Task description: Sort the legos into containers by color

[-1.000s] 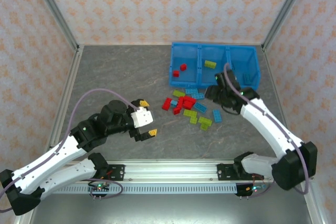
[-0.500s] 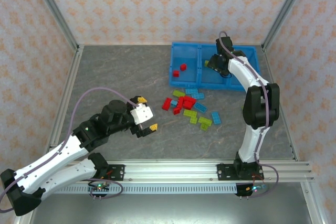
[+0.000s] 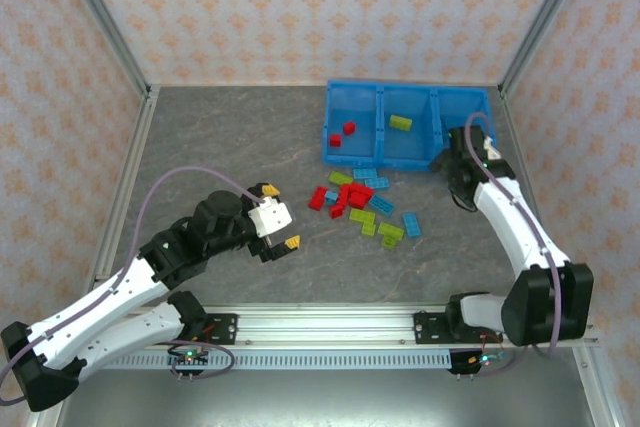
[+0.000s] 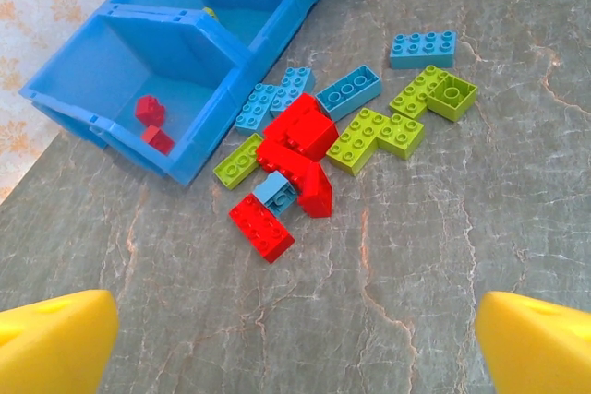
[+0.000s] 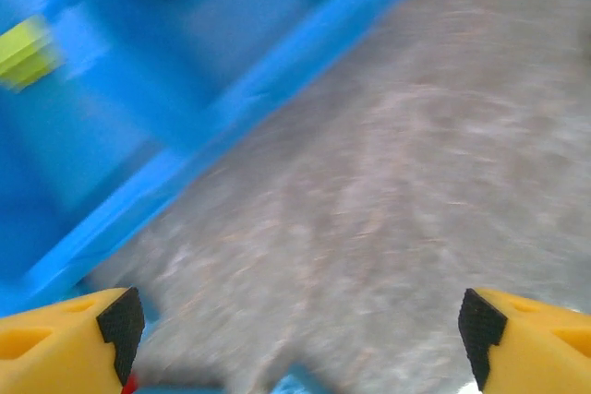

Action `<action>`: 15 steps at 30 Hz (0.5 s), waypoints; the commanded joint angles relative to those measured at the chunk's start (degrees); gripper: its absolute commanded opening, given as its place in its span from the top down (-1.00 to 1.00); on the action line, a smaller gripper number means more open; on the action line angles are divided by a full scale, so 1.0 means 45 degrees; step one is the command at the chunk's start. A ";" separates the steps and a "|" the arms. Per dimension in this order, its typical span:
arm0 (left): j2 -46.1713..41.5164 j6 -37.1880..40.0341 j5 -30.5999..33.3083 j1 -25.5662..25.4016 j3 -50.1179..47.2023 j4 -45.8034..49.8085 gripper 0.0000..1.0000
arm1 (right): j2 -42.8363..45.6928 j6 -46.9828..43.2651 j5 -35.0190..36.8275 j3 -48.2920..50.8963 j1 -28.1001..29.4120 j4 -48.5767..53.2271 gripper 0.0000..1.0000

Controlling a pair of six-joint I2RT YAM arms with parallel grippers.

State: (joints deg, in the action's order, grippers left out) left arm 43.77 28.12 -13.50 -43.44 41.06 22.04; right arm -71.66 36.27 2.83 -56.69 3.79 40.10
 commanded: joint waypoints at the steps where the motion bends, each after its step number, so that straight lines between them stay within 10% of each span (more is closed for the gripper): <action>1: 0.0078 -0.0222 -0.0415 0.0122 0.0114 -0.0226 -1.00 | 0.0060 0.1372 0.1716 0.0671 -0.1365 0.0776 -0.85; 7: 0.0249 -0.0417 -0.0571 0.0112 0.0134 -0.0289 -1.00 | -0.2219 -0.1032 0.3108 0.0029 -0.3592 0.0061 -0.99; 15: 0.0633 -0.0477 -0.0549 0.0122 0.0088 -0.0415 -1.00 | -0.5309 -0.3109 -0.0152 -0.1185 -0.6197 -0.0852 -0.99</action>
State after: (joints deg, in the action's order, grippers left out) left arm 45.87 26.83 -15.03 -43.33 41.06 21.82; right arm -93.73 27.24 6.42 -60.01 -22.94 37.93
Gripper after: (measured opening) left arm 0.999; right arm 0.993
